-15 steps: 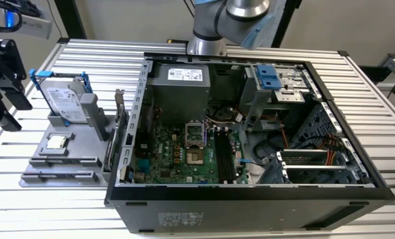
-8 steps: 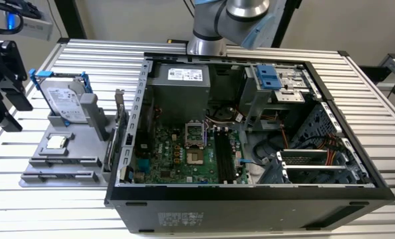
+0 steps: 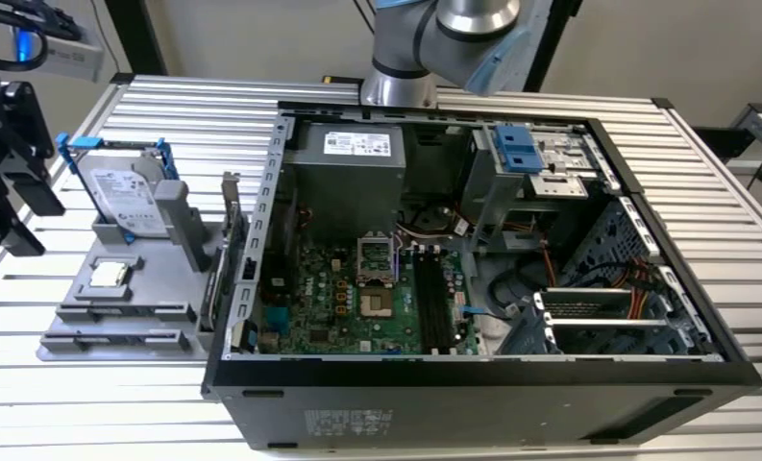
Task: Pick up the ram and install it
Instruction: 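Pick up the ram and move it above insertion slot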
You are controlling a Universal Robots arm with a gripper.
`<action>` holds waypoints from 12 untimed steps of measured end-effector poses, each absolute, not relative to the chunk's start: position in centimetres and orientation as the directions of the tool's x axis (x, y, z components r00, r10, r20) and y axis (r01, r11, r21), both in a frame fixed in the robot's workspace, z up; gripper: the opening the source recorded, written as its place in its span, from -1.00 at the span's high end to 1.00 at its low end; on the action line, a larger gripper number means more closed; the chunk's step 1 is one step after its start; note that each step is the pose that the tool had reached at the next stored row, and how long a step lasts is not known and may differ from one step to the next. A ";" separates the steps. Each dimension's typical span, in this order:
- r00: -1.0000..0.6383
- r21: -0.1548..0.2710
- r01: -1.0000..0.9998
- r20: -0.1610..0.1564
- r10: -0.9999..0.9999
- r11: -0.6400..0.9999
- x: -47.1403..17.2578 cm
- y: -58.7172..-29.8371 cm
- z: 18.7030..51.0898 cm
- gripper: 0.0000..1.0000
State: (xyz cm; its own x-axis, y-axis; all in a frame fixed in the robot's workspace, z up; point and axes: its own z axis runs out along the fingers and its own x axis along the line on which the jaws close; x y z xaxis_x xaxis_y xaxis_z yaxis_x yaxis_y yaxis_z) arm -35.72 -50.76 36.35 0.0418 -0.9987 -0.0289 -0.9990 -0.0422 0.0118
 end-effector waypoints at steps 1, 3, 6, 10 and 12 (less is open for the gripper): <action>0.042 0.012 -0.999 -0.029 -0.999 -0.042 -35.7 -50.8 36.3 -1.00; 0.042 0.012 -0.999 -0.029 -0.999 -0.042 -35.7 -50.8 36.3 -1.00; 0.042 0.012 -0.999 -0.029 -0.999 -0.042 -35.7 -50.8 36.2 -1.00; 0.042 0.012 -0.999 -0.029 -0.999 -0.042 -35.7 -50.8 36.0 -1.00; 0.042 0.012 -0.999 -0.029 -0.999 -0.042 -35.7 -50.8 36.0 -1.00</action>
